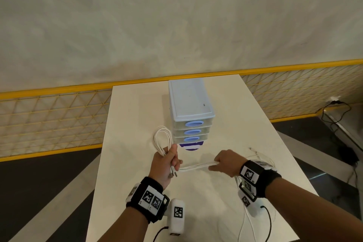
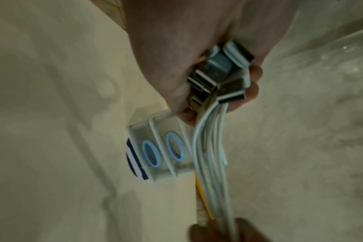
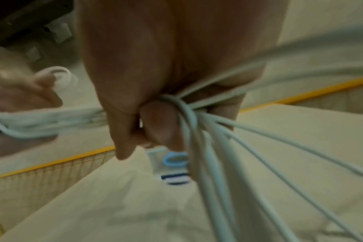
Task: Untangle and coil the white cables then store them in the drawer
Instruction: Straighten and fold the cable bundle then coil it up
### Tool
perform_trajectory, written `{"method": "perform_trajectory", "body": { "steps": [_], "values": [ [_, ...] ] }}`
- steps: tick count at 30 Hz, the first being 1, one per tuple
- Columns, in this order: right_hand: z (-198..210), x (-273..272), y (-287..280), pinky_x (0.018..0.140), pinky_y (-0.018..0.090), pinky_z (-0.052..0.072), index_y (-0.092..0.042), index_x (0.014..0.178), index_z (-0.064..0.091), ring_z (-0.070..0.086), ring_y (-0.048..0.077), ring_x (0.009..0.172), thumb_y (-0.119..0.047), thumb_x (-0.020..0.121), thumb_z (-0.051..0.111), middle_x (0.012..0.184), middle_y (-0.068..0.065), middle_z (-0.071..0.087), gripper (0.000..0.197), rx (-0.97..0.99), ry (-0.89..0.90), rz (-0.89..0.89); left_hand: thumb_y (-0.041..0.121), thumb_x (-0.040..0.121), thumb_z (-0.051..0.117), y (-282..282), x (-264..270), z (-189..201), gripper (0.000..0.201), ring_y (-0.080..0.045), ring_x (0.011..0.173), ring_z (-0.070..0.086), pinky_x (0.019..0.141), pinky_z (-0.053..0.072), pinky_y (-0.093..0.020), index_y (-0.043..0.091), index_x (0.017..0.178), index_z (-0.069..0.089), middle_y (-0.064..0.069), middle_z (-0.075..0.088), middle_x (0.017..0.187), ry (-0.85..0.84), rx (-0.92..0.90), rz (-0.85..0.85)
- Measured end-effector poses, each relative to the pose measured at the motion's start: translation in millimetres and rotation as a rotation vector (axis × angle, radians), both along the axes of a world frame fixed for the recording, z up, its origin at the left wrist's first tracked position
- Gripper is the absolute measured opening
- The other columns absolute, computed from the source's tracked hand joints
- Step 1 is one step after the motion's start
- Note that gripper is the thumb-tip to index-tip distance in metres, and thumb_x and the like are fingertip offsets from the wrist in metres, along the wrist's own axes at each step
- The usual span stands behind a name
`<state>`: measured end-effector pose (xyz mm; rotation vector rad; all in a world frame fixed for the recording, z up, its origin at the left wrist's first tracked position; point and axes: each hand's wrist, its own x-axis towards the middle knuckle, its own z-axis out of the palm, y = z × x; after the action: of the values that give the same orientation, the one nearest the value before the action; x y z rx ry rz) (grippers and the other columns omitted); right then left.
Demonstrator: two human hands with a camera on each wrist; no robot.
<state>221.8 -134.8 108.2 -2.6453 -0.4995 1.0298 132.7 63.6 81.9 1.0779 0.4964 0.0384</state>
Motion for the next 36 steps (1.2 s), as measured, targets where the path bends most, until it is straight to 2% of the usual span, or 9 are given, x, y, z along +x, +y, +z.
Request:
{"method": "perform_trajectory", "body": {
  "steps": [6, 11, 16, 21, 23, 26, 28, 33, 36],
  "values": [
    [47.2, 7.7, 22.0, 0.044, 0.017, 0.030, -0.017, 0.047, 0.046, 0.038, 0.004, 0.039, -0.023, 0.075, 0.068, 0.039, -0.010, 0.043, 0.035, 0.246, -0.020, -0.069, 0.020, 0.089, 0.057, -1.0, -5.6, -9.4, 0.033, -0.013, 0.038, 0.031, 0.056, 0.037, -0.030, 0.010, 0.061, 0.045, 0.002, 0.033, 0.043, 0.084, 0.062, -0.139],
    [75.0, 0.4, 45.1, 0.046, 0.026, 0.030, -0.011, 0.066, 0.049, 0.034, 0.015, 0.048, -0.017, 0.076, 0.058, 0.059, 0.006, 0.038, 0.016, 0.408, 0.109, 0.047, 0.028, 0.097, 0.049, -25.3, -5.5, -1.5, 0.041, -0.012, 0.038, 0.029, 0.041, 0.031, -0.021, 0.009, 0.060, 0.046, 0.000, 0.033, 0.045, 0.146, 0.070, -0.206],
    [73.5, -4.7, 62.5, 0.069, 0.036, 0.045, -0.001, 0.080, 0.059, 0.055, 0.027, 0.073, -0.020, 0.084, 0.052, 0.079, 0.013, 0.059, 0.020, 0.361, 0.027, 0.194, 0.033, 0.100, 0.038, -34.9, -4.4, 7.8, 0.048, -0.014, 0.037, 0.032, 0.041, 0.029, -0.021, 0.008, 0.060, 0.046, -0.001, 0.035, 0.042, 0.222, 0.058, -0.268],
    [63.4, -4.0, 64.9, 0.078, 0.034, 0.047, -0.010, 0.084, 0.056, 0.057, 0.021, 0.083, -0.023, 0.092, 0.046, 0.087, 0.005, 0.062, 0.019, 0.364, -0.042, 0.263, 0.074, 0.083, 0.017, -34.6, -5.5, 7.6, 0.085, -0.017, 0.035, 0.036, 0.043, 0.029, -0.023, 0.003, 0.064, 0.060, -0.007, 0.038, 0.043, 0.212, -0.005, -0.253],
    [61.7, -4.0, 64.4, 0.080, 0.036, 0.049, -0.008, 0.091, 0.058, 0.059, 0.021, 0.086, -0.027, 0.092, 0.050, 0.094, 0.006, 0.065, 0.021, 0.356, -0.080, 0.280, 0.077, 0.074, 0.018, -35.3, -7.5, 5.8, 0.087, -0.016, 0.035, 0.034, 0.040, 0.030, -0.021, 0.003, 0.061, 0.062, -0.009, 0.040, 0.049, 0.176, -0.020, -0.271],
    [61.5, -4.1, 62.7, 0.069, 0.031, 0.043, -0.009, 0.084, 0.060, 0.056, 0.019, 0.076, -0.026, 0.085, 0.062, 0.085, 0.007, 0.065, 0.017, 0.387, -0.139, 0.277, 0.065, 0.081, 0.049, -39.3, -12.7, 4.2, 0.067, -0.014, 0.034, 0.034, 0.040, 0.030, -0.021, 0.003, 0.060, 0.058, -0.006, 0.038, 0.041, 0.112, 0.056, -0.378],
    [62.3, -5.6, 61.5, 0.065, 0.029, 0.041, -0.011, 0.084, 0.063, 0.054, 0.014, 0.071, -0.032, 0.080, 0.068, 0.082, 0.006, 0.066, 0.022, 0.395, -0.203, 0.286, 0.035, 0.072, 0.074, -40.5, -15.8, 2.2, 0.037, -0.015, 0.033, 0.034, 0.040, 0.030, -0.021, 0.004, 0.058, 0.057, -0.006, 0.040, 0.041, 0.091, 0.123, -0.423],
    [60.3, -7.5, 60.6, 0.062, 0.027, 0.040, -0.018, 0.093, 0.051, 0.052, 0.017, 0.070, -0.018, 0.082, 0.062, 0.081, 0.001, 0.059, 0.015, 0.396, -0.155, 0.309, 0.016, 0.061, 0.070, -36.3, -14.1, -0.1, 0.017, -0.021, 0.036, 0.033, 0.042, 0.031, -0.023, 0.007, 0.050, 0.060, -0.007, 0.040, 0.044, 0.151, 0.192, -0.381],
    [59.2, -8.6, 62.0, 0.053, 0.030, 0.036, -0.021, 0.107, 0.040, 0.045, 0.020, 0.059, -0.005, 0.076, 0.054, 0.072, 0.006, 0.054, 0.037, 0.361, -0.166, 0.260, 0.018, 0.059, 0.069, -35.0, -12.3, 1.7, 0.016, -0.022, 0.036, 0.033, 0.044, 0.031, -0.024, 0.007, 0.050, 0.059, -0.008, 0.040, 0.044, 0.148, 0.232, -0.377]
  ]
}}
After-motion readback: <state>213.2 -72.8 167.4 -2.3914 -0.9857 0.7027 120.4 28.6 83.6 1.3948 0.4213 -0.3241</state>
